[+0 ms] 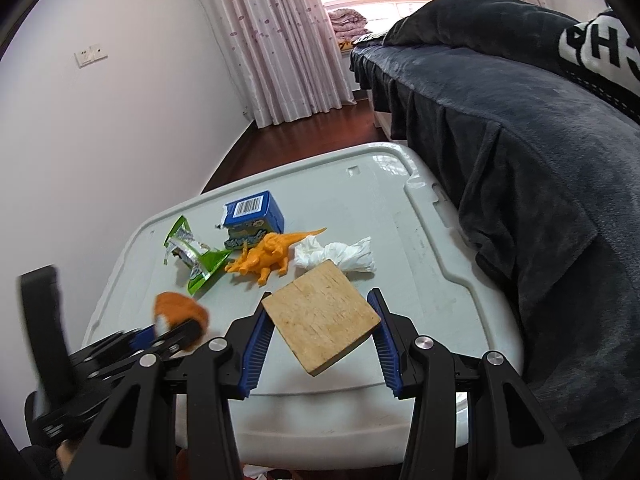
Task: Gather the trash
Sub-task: 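Grasp the orange sock with the left tool while the right tool holds the block, then carry sock and block over the orange bucket and open both tools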
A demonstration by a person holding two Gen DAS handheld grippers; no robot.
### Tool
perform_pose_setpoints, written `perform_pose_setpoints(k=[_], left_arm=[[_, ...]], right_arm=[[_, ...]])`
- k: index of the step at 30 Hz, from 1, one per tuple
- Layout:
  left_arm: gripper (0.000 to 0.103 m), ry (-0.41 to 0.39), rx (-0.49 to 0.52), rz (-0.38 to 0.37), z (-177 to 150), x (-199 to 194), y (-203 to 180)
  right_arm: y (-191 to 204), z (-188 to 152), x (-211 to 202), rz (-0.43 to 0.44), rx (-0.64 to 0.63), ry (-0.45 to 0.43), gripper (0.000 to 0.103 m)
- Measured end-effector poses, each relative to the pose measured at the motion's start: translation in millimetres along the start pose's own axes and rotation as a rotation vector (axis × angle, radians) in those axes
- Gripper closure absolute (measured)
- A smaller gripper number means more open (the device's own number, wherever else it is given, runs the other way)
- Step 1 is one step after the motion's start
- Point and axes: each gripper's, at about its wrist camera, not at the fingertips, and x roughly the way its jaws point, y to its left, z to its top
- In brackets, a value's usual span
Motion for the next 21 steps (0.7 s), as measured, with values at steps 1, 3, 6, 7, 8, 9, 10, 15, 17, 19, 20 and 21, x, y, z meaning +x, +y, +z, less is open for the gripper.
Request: perform_pose_setpoints(k=[1, 3, 6, 7, 8, 9, 10, 15, 17, 19, 20, 21], left_arm=[[0.07, 0.0, -0.005, 0.007, -5.2, -9.1, 0.6], [0.07, 0.004, -0.011, 0.026, -11.4, -19.9, 0.2], [0.07, 0.013, -0.017, 0.059, -28.0, -40.3, 2.5], [0.07, 0.019, -0.012, 0.08, -35.4, -48.1, 3.0], [0.07, 0.022, -0.007, 0.096, -40.5, -53.1, 3.4], [0.07, 0.025, -0.004, 0.108, -44.4, -57.1, 3.6], [0.07, 0.027, -0.002, 0.114, -49.2, -62.4, 3.7], [0.07, 0.041, 0.003, 0.138, -78.3, -91.0, 8.8], [0.069, 0.046, 0.018, 0.147, -88.8, -98.4, 7.7], [0.069, 0.06, 0.016, 0.136, -99.6, -103.4, 8.0], [0.069, 0.067, 0.01, 0.129, -104.2, -104.7, 8.4], [0.069, 0.071, 0.002, 0.128, -106.5, -105.1, 9.5]], right_arm=[[1.3, -1.2, 0.4, 0.004, -0.004, 0.004, 0.056], [5.3, -5.0, 1.0, 0.014, -0.018, 0.013, 0.056], [12.5, -13.1, -0.8, 0.031, -0.044, 0.021, 0.056], [15.5, -15.9, -1.9, 0.03, -0.058, 0.021, 0.056], [20.0, -20.3, -4.0, 0.029, -0.079, 0.02, 0.056], [23.0, -23.1, -4.9, 0.029, -0.09, 0.022, 0.056], [26.7, -28.0, -6.8, 0.033, -0.103, 0.027, 0.056], [49.0, -64.3, -30.7, 0.052, -0.17, 0.04, 0.056], [55.8, -76.9, -39.3, 0.058, -0.187, 0.049, 0.056], [62.9, -92.6, -48.9, 0.07, -0.203, 0.068, 0.056], [66.6, -101.8, -53.9, 0.075, -0.212, 0.078, 0.056], [69.2, -109.3, -57.3, 0.079, -0.219, 0.088, 0.056]])
